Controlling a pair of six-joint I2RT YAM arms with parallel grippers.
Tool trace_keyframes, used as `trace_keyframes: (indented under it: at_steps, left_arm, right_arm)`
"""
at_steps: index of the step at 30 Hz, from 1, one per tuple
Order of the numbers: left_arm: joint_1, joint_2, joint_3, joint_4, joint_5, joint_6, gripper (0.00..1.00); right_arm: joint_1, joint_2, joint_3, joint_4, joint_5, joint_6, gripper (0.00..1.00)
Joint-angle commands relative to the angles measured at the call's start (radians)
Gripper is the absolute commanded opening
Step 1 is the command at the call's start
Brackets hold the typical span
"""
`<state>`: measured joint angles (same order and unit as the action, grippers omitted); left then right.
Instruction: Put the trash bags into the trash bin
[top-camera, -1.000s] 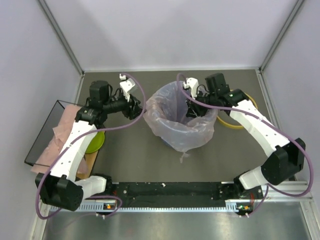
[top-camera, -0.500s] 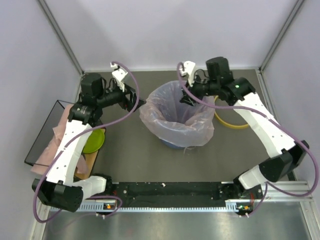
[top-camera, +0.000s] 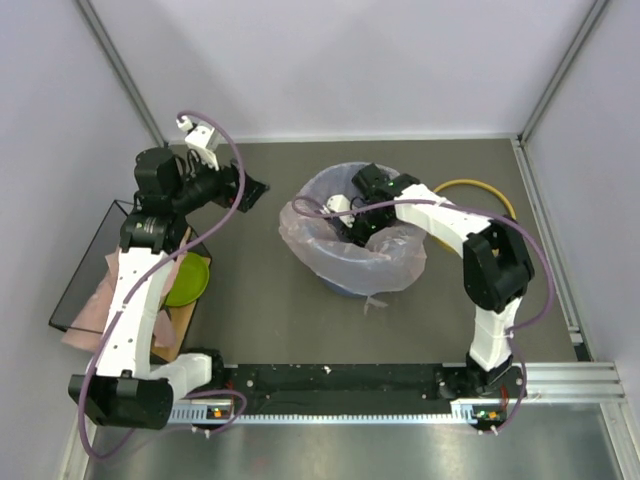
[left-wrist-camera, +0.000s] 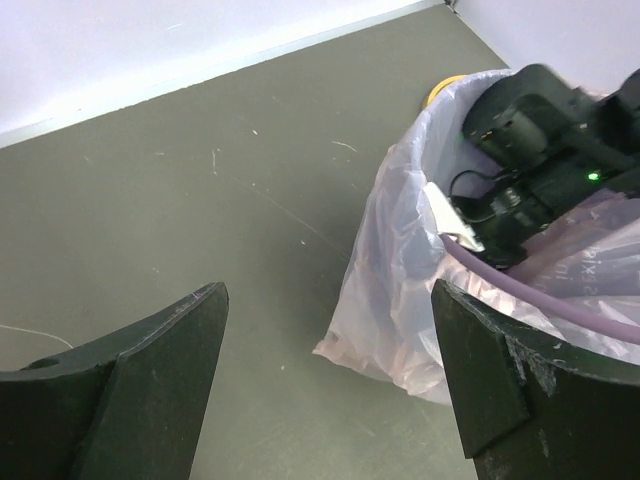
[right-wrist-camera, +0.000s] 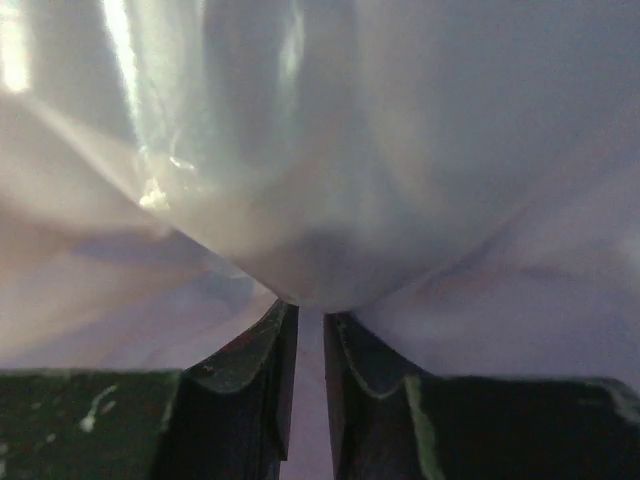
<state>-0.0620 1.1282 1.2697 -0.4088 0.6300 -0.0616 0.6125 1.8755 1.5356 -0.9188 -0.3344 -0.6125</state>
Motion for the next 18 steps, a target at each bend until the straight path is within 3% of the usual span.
trace_keyframes:
  at_steps: [1,10,18]
  left_arm:
    - [0.016,-0.038,-0.026,0.068,0.002,-0.041,0.89]
    - [0.03,0.002,0.0,0.054,0.02,-0.02,0.89]
    - [0.031,0.042,0.042,0.068,0.059,-0.03,0.89]
  right_arm:
    - [0.003,0.068,-0.029,0.107,-0.017,0.02,0.15]
    - [0.004,0.068,-0.195,0.253,-0.002,0.01,0.14]
    - [0.004,-0.117,-0.134,0.282,-0.081,0.056,0.22]
